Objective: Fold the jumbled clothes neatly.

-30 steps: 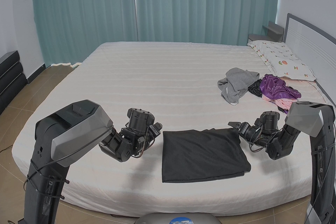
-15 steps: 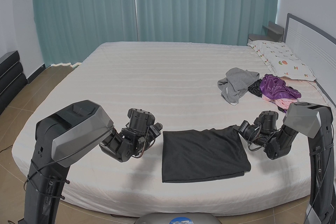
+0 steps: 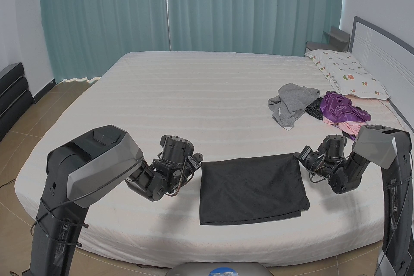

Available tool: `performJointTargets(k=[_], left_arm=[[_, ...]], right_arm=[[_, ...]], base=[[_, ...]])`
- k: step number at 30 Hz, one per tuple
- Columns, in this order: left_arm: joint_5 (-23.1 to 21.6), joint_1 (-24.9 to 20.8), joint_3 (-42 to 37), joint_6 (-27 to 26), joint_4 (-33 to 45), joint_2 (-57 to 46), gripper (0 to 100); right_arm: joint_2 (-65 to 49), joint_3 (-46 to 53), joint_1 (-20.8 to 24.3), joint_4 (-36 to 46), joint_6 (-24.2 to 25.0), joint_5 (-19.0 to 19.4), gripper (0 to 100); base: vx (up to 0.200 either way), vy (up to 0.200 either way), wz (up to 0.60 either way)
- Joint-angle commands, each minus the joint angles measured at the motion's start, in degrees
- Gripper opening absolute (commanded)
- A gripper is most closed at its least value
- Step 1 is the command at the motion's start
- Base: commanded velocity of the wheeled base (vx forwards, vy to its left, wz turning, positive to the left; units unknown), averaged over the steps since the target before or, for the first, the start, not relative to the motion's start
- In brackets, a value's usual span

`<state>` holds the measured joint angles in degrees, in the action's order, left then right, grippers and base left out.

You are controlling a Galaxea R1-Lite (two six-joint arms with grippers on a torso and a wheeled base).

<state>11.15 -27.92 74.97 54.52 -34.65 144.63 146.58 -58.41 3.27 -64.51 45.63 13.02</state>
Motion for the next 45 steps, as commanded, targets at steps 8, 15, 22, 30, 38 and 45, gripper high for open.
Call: performJointTargets(k=[8, 15, 22, 30, 38, 45], left_arm=[[0.01, -0.03, 0.17, -0.11, 0.10, 0.39, 100], [0.01, -0.03, 0.17, -0.11, 0.10, 0.39, 100], [0.01, -0.03, 0.17, -0.11, 0.10, 0.39, 100], [0.01, -0.03, 0.17, -0.11, 0.10, 0.39, 100], [0.01, 0.06, 0.17, -0.11, 0.10, 0.39, 100], [-0.08, 0.23, 0.53, -0.46, 0.10, 0.83, 100]], right_arm=[[0.64, -1.18, -0.81, 2.73, -0.28, -0.10, 0], [0.81, -1.89, -0.81, 4.04, -0.28, -0.10, 0], [0.73, -2.77, -0.81, 7.03, -0.72, -0.28, 0], [0.02, -2.33, -0.72, 9.76, -2.30, -0.54, 100], [-7.80, 13.84, -0.89, 0.18, -4.50, 1.13, 100], [-13.25, 33.53, -0.72, -7.82, -8.54, 7.90, 100]], base=[[0.000, 0.000, 0.00], [0.000, 0.000, 0.00], [0.000, 0.000, 0.00], [0.000, 0.000, 0.00], [0.000, 0.000, 0.00], [0.000, 0.000, 0.00]])
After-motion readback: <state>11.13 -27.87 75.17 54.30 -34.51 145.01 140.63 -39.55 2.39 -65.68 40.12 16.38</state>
